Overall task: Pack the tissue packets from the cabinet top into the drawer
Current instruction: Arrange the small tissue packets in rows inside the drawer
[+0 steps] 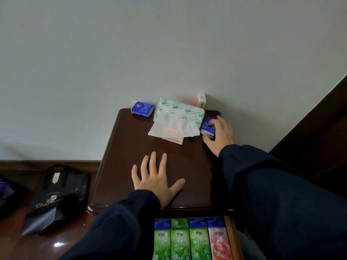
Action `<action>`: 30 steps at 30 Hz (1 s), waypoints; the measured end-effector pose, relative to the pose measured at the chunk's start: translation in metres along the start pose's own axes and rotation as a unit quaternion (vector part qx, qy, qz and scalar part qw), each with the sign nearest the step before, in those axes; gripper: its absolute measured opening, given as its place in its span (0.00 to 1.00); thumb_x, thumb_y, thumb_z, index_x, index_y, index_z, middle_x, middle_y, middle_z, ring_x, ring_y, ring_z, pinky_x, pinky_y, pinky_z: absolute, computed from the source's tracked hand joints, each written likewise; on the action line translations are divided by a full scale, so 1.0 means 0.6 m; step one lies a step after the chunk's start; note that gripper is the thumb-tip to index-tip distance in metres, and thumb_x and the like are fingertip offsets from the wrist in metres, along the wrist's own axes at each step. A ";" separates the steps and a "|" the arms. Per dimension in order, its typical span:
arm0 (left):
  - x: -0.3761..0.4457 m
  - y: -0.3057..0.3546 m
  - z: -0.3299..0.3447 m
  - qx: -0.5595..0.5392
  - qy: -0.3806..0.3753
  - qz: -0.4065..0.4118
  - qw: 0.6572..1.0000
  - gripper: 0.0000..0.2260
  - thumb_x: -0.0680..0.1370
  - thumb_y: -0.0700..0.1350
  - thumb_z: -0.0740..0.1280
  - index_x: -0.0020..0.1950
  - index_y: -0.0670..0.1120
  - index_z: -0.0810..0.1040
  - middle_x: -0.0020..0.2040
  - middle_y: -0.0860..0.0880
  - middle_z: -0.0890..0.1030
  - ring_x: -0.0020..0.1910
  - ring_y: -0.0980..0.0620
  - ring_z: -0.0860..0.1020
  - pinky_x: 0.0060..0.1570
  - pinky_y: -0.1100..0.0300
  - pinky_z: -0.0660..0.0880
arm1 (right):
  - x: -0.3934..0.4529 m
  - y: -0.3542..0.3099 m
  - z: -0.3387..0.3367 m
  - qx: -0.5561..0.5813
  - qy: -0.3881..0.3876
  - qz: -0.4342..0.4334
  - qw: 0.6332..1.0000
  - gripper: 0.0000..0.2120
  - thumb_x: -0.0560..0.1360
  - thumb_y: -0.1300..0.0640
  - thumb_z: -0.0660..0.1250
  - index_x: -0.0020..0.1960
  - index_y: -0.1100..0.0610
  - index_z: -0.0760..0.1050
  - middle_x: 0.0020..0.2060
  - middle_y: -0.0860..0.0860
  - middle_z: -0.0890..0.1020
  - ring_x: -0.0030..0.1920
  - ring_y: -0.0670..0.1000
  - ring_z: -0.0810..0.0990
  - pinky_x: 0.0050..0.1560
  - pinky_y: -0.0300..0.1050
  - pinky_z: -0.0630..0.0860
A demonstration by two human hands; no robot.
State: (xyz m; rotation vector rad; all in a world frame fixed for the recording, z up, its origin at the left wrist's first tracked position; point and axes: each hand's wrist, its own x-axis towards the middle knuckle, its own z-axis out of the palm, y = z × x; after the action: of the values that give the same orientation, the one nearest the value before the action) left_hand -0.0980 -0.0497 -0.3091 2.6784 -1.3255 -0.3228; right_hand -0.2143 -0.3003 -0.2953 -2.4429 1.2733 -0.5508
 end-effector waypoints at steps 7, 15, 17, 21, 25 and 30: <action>0.014 0.025 -0.016 -0.123 0.127 -0.089 0.980 0.40 0.72 0.70 0.62 0.79 0.55 0.56 0.77 0.54 0.59 0.77 0.51 0.56 0.77 0.46 0.48 | -0.125 -0.021 -0.002 0.034 0.039 -0.024 0.998 0.18 0.72 0.46 0.73 0.56 0.49 0.68 0.56 0.45 0.70 0.54 0.50 0.74 0.56 0.47 0.75; 0.097 0.085 -0.008 -0.184 0.219 -0.110 0.952 0.57 0.67 0.70 0.69 0.82 0.41 0.44 0.73 0.45 0.69 0.75 0.45 0.64 0.78 0.45 0.52 | -0.139 -0.016 0.026 -0.021 0.084 -0.050 0.995 0.20 0.71 0.41 0.69 0.56 0.46 0.65 0.53 0.45 0.68 0.53 0.46 0.70 0.53 0.45 0.76; 0.124 0.091 -0.008 -0.210 0.230 -0.113 0.944 0.57 0.66 0.69 0.70 0.81 0.44 0.44 0.72 0.45 0.71 0.74 0.46 0.66 0.78 0.46 0.54 | -0.138 -0.013 0.029 -0.027 0.084 -0.052 0.995 0.20 0.71 0.40 0.69 0.55 0.45 0.64 0.52 0.44 0.68 0.52 0.45 0.69 0.51 0.43 0.76; 0.148 0.095 -0.007 -0.239 0.254 -0.122 0.929 0.52 0.67 0.66 0.72 0.80 0.47 0.48 0.67 0.46 0.75 0.70 0.46 0.70 0.77 0.47 0.56 | -0.137 -0.010 0.029 -0.027 0.089 -0.058 0.994 0.20 0.71 0.40 0.69 0.55 0.46 0.65 0.52 0.44 0.69 0.52 0.45 0.68 0.52 0.41 0.73; 0.125 0.077 -0.005 -0.299 0.256 -0.084 0.916 0.50 0.66 0.59 0.75 0.80 0.45 0.52 0.66 0.47 0.76 0.65 0.45 0.71 0.71 0.54 0.63 | -0.136 -0.014 0.027 -0.018 0.098 -0.061 0.993 0.19 0.70 0.41 0.69 0.55 0.47 0.67 0.51 0.44 0.70 0.53 0.46 0.68 0.53 0.42 0.72; 0.026 0.035 0.005 -0.320 0.235 -0.019 0.918 0.52 0.64 0.53 0.78 0.80 0.45 0.52 0.62 0.65 0.71 0.63 0.55 0.70 0.65 0.59 0.67 | -0.137 -0.018 0.021 -0.016 0.094 -0.062 0.994 0.20 0.71 0.42 0.72 0.55 0.49 0.69 0.52 0.46 0.74 0.53 0.49 0.71 0.53 0.44 0.73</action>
State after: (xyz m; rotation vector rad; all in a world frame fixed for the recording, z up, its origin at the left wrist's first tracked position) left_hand -0.1056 -0.0746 -0.3094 2.0482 -0.8324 -0.0786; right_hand -0.2441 -0.2248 -0.3163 -2.5606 1.2134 -0.8157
